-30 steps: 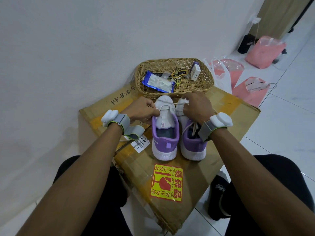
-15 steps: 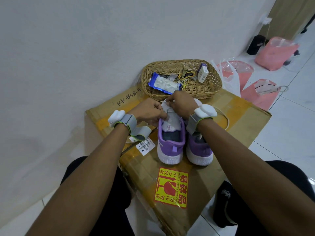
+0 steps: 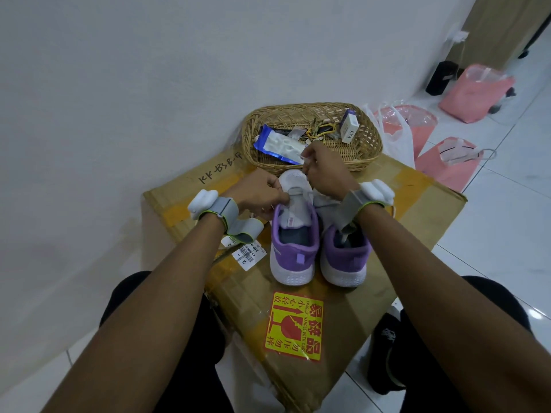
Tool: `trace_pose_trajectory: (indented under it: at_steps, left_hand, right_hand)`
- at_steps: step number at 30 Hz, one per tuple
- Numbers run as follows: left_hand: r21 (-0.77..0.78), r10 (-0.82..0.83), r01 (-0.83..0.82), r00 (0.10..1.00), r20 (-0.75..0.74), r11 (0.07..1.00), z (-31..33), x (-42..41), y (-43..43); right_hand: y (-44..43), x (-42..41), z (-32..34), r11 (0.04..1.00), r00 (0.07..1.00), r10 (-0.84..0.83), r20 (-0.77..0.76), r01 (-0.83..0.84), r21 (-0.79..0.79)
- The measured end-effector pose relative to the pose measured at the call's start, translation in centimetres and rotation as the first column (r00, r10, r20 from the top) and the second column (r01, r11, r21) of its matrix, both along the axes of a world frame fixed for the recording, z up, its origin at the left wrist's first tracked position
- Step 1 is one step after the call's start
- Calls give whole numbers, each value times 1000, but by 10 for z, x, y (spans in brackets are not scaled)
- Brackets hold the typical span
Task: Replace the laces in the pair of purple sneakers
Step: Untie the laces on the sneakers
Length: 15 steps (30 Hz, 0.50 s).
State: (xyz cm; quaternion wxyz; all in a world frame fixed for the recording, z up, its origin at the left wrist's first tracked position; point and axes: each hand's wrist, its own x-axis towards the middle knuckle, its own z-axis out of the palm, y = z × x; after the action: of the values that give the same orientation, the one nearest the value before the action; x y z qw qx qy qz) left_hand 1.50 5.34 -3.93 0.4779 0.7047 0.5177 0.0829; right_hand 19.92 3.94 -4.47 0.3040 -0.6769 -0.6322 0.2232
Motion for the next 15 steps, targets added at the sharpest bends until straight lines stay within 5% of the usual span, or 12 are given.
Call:
trace_pose_trajectory:
  at_steps: [10, 13, 15]
  left_hand:
    - [132, -14, 17, 1000, -22, 991, -6, 7, -5]
    - [195, -39, 45, 999, -31, 980, -8, 7, -5]
    - [254, -60, 70, 997, -46, 965, -10, 7, -5]
  right_hand:
    - [-22, 16, 3, 966, 914, 191, 357, -111, -233]
    - [-22, 14, -6, 983, 905, 119, 409, -49, -176]
    - [-22, 14, -6, 990, 896, -84, 435, 126, -69]
